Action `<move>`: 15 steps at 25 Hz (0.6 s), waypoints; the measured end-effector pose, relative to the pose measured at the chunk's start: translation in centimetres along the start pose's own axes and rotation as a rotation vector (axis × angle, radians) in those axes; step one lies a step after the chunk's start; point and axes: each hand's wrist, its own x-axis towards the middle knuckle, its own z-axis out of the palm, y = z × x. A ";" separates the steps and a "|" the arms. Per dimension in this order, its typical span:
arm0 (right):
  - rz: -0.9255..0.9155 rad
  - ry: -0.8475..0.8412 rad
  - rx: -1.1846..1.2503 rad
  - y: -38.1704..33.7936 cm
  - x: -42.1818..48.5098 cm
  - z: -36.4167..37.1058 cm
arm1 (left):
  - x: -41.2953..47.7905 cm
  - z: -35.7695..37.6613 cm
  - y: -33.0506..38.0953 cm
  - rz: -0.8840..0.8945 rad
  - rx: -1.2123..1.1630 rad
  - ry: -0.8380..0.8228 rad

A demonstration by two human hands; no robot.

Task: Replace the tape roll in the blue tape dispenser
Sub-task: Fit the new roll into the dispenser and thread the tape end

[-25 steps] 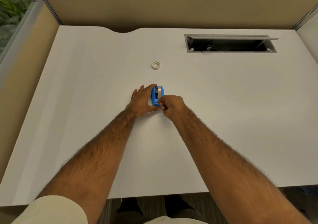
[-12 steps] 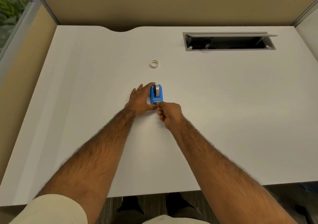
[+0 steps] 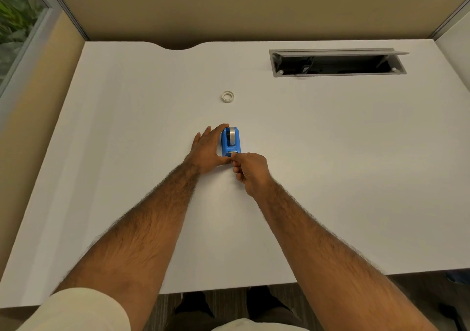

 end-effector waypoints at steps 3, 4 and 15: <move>-0.004 0.013 0.008 0.2 0.0 0.1 | 0.0 0.0 0.2 -0.009 0.009 -0.002; -0.009 0.017 0.005 0.2 0.0 0.0 | -0.1 0.0 0.2 -0.009 0.008 -0.003; -0.111 0.060 -0.031 1.1 0.2 0.2 | -0.2 -0.1 0.4 -0.012 0.020 -0.022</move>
